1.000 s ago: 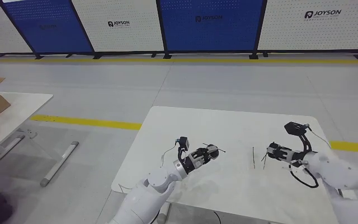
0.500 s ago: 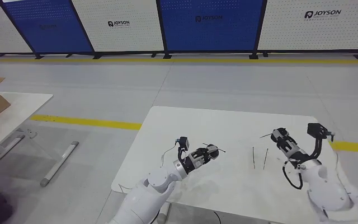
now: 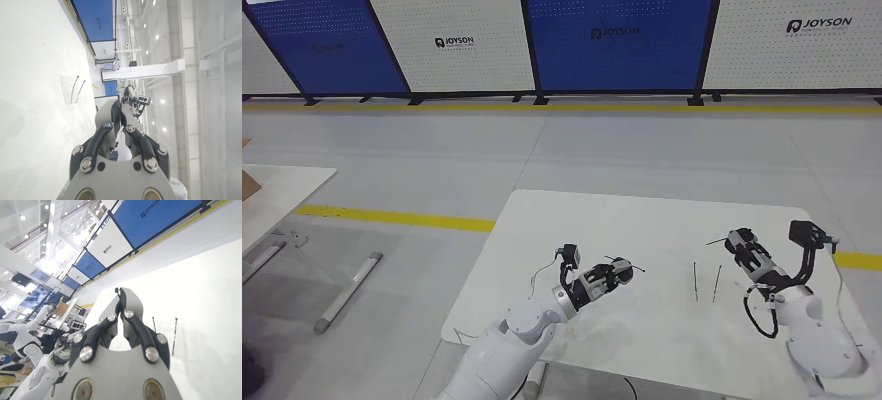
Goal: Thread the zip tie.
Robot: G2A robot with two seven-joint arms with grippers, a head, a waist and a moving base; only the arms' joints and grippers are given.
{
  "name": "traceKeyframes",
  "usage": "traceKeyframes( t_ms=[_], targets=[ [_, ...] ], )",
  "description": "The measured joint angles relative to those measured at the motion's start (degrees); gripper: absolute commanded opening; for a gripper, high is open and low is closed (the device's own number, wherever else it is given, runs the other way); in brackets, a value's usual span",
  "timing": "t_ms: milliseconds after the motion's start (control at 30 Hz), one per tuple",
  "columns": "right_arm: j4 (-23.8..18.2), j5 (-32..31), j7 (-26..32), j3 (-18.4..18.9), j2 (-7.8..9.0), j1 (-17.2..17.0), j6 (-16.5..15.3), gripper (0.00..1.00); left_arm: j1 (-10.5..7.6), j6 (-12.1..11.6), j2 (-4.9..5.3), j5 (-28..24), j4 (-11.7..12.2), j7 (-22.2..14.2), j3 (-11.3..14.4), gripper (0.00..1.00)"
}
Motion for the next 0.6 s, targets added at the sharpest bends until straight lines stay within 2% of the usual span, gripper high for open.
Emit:
traceKeyframes(
  t_ms=[433, 533, 600],
  targets=[
    [0.00, 0.00, 0.00, 0.00, 0.00, 0.00, 0.00, 0.00, 0.06, 0.07, 0.00, -0.16, -0.21, 0.14, 0.02, 0.00],
    [0.00, 0.00, 0.00, 0.00, 0.00, 0.00, 0.00, 0.00, 0.82, -0.43, 0.18, -1.70, -2.14, -0.27, -0.57, 0.00],
    [0.00, 0.00, 0.00, 0.00, 0.00, 0.00, 0.00, 0.00, 2.04, -1.32, 0.53, -2.95, -4.63, -1.31, -1.83, 0.00]
  ],
)
